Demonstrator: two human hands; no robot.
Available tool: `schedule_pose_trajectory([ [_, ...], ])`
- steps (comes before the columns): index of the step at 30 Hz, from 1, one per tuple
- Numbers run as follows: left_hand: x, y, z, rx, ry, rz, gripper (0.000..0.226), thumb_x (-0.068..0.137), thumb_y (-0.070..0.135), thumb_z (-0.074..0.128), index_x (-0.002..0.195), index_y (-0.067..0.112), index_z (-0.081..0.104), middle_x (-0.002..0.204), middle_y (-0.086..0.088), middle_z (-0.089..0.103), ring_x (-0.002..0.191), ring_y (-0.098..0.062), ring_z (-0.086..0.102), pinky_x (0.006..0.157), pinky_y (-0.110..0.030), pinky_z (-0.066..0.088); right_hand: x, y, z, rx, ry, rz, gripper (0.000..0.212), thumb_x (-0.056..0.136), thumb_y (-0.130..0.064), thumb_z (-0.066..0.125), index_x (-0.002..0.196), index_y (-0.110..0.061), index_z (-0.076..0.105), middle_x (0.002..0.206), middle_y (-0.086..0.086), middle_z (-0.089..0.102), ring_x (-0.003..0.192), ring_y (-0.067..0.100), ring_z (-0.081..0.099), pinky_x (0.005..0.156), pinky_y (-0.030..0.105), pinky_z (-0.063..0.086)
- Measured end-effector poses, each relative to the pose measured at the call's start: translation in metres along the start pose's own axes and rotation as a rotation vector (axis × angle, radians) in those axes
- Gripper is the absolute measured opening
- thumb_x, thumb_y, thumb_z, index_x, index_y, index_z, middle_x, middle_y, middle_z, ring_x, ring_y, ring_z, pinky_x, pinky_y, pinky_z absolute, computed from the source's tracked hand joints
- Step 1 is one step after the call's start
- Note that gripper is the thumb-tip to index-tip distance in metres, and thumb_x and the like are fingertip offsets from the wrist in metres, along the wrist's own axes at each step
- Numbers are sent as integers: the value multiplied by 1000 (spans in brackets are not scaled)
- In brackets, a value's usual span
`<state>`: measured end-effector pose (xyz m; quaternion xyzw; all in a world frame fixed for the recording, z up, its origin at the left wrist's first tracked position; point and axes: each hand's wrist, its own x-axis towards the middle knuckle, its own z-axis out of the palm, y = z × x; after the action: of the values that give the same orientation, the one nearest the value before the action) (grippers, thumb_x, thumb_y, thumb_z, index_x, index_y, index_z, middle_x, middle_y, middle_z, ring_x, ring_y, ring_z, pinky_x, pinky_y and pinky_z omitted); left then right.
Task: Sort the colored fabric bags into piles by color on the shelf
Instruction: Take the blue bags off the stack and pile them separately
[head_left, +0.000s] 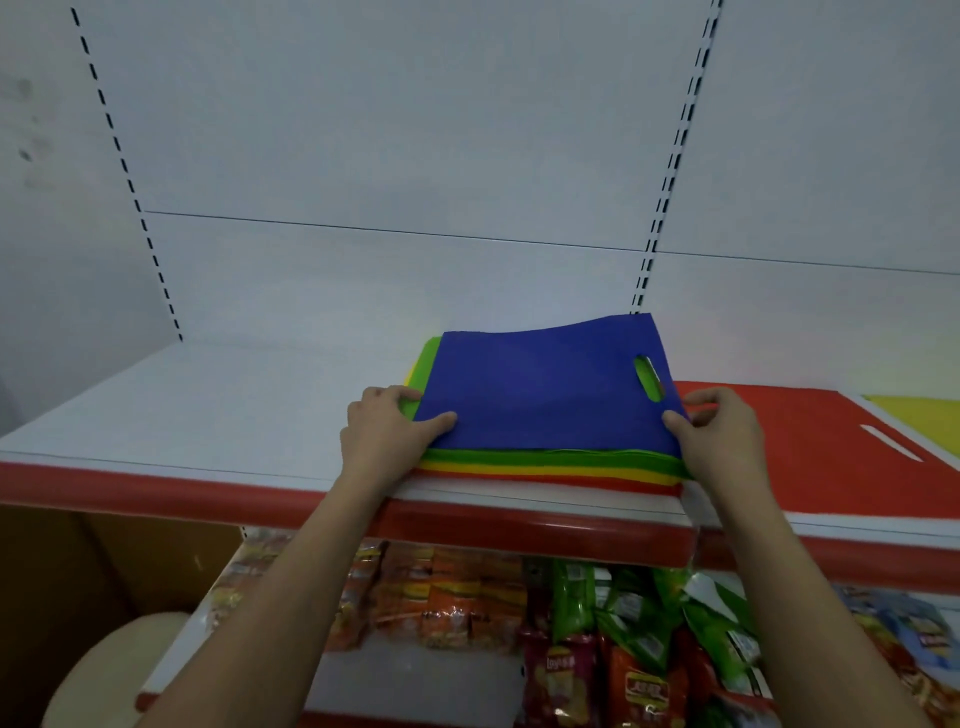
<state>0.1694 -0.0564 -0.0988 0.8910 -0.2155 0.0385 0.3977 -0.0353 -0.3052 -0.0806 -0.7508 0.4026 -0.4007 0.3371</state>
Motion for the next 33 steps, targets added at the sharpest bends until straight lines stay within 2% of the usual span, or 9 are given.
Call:
schedule_pose_trajectory([
  [8, 1, 9, -12, 32, -147, -41, 57, 80, 54, 72, 123, 19, 58, 137, -7, 42, 131, -28, 33, 104, -42, 35, -6, -19, 0, -185, -1, -87, 25, 89, -10, 67, 105, -13, 48, 83, 9, 57, 73, 25, 55, 53, 31, 36],
  [14, 3, 23, -42, 210, -33, 28, 33, 84, 44, 69, 112, 30, 61, 126, -4, 44, 126, -29, 35, 99, -42, 35, -24, -59, -1, -307, 2, -321, 28, 89, -1, 58, 113, -12, 50, 82, 2, 51, 83, 32, 54, 63, 38, 43],
  [16, 7, 25, -55, 98, -23, 49, 20, 86, 35, 68, 100, 22, 62, 110, -4, 52, 116, -27, 43, 91, -39, 41, -30, -71, -8, -198, -14, -266, 26, 92, -4, 56, 114, -15, 48, 80, 2, 55, 77, 27, 57, 62, 39, 47],
  [19, 10, 27, -73, -395, -141, 32, 8, 91, 13, 63, 92, 9, 56, 90, -6, 61, 85, -24, 59, 66, -33, 50, -41, -84, -23, -8, -39, -137, 22, 95, -5, 54, 112, -18, 51, 90, 5, 61, 79, 26, 64, 64, 43, 55],
  [24, -2, 37, -83, -814, -341, 67, 40, 95, -3, 55, 128, 17, 44, 111, -13, 67, 90, -25, 70, 73, -38, 60, -70, -88, -56, 150, -23, -65, 26, 100, 2, 44, 107, -12, 65, 112, 4, 57, 85, 19, 63, 44, 20, 48],
  [26, -11, 43, -76, -794, -413, 151, 53, 95, -7, 49, 134, 28, 42, 115, -9, 67, 94, -24, 70, 74, -39, 61, -84, -84, -71, 124, 1, -26, 29, 101, 0, 42, 107, -12, 68, 119, 5, 55, 96, 23, 61, 55, 27, 53],
  [29, -24, 60, -60, -682, -449, 255, 54, 93, -12, 44, 136, 20, 56, 133, -7, 57, 93, -18, 65, 75, -31, 58, -105, -76, -97, 86, 37, 11, 33, 100, 1, 40, 108, -13, 69, 122, 5, 53, 101, 24, 59, 76, 42, 55],
  [31, -34, 73, -49, -644, -473, 254, 48, 93, -9, 46, 133, 14, 60, 131, -10, 57, 85, -14, 60, 68, -20, 51, -117, -68, -117, 94, 52, 59, 34, 97, 1, 41, 110, -16, 68, 120, 6, 55, 90, 22, 59, 70, 38, 53],
  [33, -44, 88, -39, -663, -514, 232, 44, 93, -5, 52, 134, 10, 60, 135, -11, 55, 98, -19, 60, 79, -24, 50, -128, -59, -140, 77, 74, 111, 35, 96, 0, 43, 118, -15, 66, 115, 9, 58, 70, 19, 54, 55, 31, 43],
])
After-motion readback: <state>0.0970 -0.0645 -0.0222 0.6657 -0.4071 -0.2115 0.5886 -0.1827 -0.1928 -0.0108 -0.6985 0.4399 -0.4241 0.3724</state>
